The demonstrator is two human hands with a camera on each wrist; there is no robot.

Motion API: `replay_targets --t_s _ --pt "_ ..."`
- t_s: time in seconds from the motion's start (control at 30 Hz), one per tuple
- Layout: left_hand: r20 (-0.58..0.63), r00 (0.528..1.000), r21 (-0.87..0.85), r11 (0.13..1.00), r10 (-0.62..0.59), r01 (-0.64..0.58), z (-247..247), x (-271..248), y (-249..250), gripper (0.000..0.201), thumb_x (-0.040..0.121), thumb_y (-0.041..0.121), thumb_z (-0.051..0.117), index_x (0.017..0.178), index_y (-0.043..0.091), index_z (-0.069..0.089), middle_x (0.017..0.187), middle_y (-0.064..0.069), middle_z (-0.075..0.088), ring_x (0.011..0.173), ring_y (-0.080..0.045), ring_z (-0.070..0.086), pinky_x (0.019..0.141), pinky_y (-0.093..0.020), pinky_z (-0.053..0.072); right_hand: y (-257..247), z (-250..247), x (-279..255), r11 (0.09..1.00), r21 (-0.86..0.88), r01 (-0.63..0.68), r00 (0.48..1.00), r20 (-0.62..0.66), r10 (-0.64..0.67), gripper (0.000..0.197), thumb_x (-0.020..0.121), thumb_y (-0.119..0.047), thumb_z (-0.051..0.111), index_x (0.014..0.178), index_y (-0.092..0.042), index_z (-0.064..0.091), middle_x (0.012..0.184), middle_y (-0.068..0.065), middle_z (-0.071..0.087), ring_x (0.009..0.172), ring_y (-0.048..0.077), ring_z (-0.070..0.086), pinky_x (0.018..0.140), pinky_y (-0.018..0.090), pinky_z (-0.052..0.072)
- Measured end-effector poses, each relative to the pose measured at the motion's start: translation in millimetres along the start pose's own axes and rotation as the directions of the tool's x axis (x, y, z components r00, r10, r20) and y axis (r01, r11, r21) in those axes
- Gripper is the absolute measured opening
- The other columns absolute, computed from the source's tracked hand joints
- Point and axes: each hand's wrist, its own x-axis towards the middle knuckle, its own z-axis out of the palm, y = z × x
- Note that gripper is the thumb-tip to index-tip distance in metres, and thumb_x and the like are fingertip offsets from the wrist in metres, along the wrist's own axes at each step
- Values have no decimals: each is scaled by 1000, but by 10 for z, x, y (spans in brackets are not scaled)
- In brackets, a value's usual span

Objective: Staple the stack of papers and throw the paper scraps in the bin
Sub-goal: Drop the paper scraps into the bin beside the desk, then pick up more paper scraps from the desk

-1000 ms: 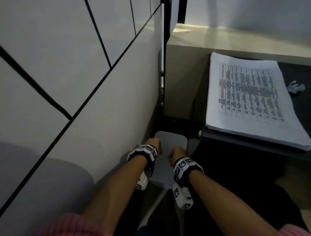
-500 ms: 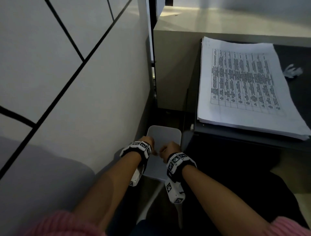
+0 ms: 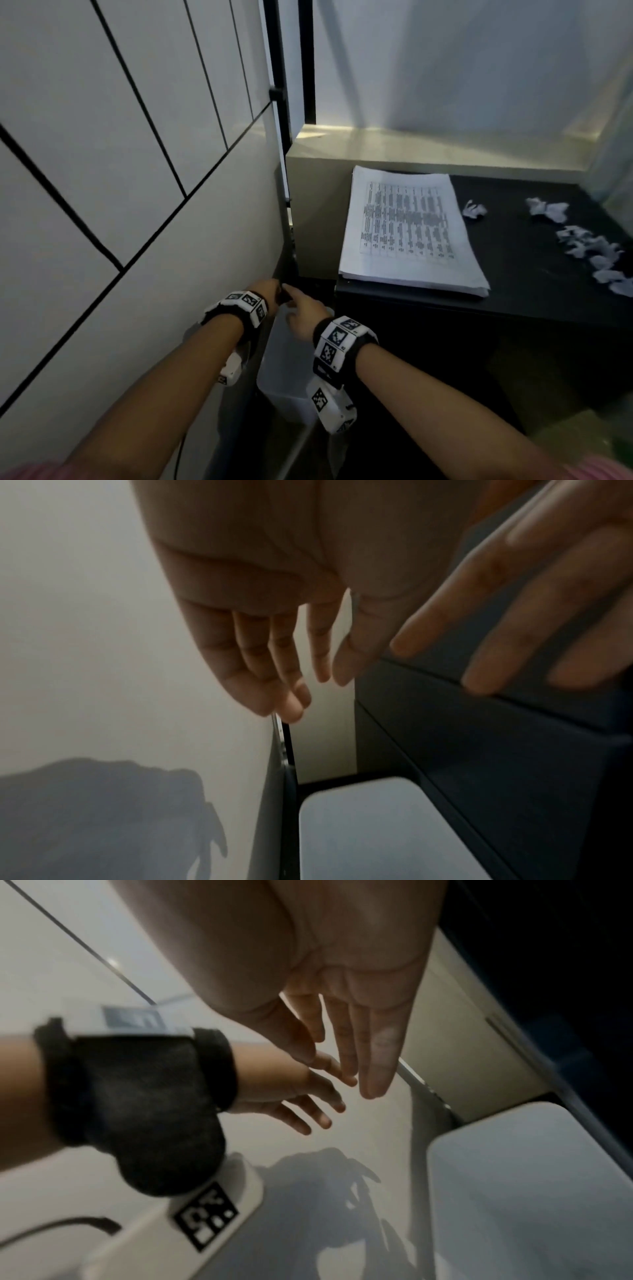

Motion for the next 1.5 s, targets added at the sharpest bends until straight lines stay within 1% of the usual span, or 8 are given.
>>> replay_targets --t_s 0.2,0.27,0.5,0.73,0.9,1.07,1.23,1.5 --pt "-222 975 -9 1000 17 -20 -557 -469 348 38 93 13 50 129 3 53 133 -20 56 123 -31 54 100 -33 43 -264 -568 -406 979 118 168 976 -160 -148 53 90 -5 46 142 -16 38 128 19 59 108 31 59 103 42 46" --pt "-275 961 4 999 42 -42 -694 -570 494 38 90 12 51 127 3 55 129 -19 59 121 -32 56 98 -34 44 -271 -820 -581 974 109 196 959 -227 -168 53 91 -6 47 142 -16 38 128 16 60 112 32 59 104 43 45" --pt "-379 899 51 975 219 -216 -948 -585 1283 37 85 13 52 122 12 58 123 -11 63 113 -29 59 96 -34 49 204 -1811 -1166 997 4 76 917 -394 -69 43 95 -15 45 137 -21 43 130 9 56 112 27 58 93 37 49" --pt "-291 856 153 904 427 -399 -830 -392 2296 37 89 16 54 125 16 55 130 -10 53 117 -27 55 97 -34 46 1080 -2684 -1675 903 -228 -364 833 -514 206 36 85 -14 59 121 -15 59 129 8 59 119 23 55 97 28 43" --pt "-241 838 220 869 489 -443 -773 -160 2829 38 87 19 56 125 19 55 131 -11 46 120 -29 50 100 -38 46 1526 -3063 -1922 775 -278 -568 742 -580 336 41 79 -16 63 119 -23 62 130 4 59 118 22 56 101 30 46" --pt "-194 841 279 850 505 -447 -787 93 3221 43 87 19 55 130 19 52 134 -15 43 123 -34 46 102 -40 44 1777 -3241 -1888 753 -304 -583 746 -567 349 42 82 -15 61 123 -25 60 124 5 63 111 21 61 93 24 47" --pt "-154 842 311 834 518 -456 -714 279 3518 43 88 18 56 131 17 53 133 -15 43 122 -36 47 104 -41 43 1866 -3346 -1728 741 -301 -601 747 -543 385 35 87 -24 58 120 -14 65 136 8 56 123 25 54 105 27 42" --pt "31 724 358 669 689 -651 -485 292 4155 39 92 16 52 130 13 56 136 -12 48 127 -31 48 107 -38 41 1876 -3566 -1554 749 -370 -550 777 -554 297 30 73 -27 72 100 -15 71 110 7 68 103 22 64 88 29 52"
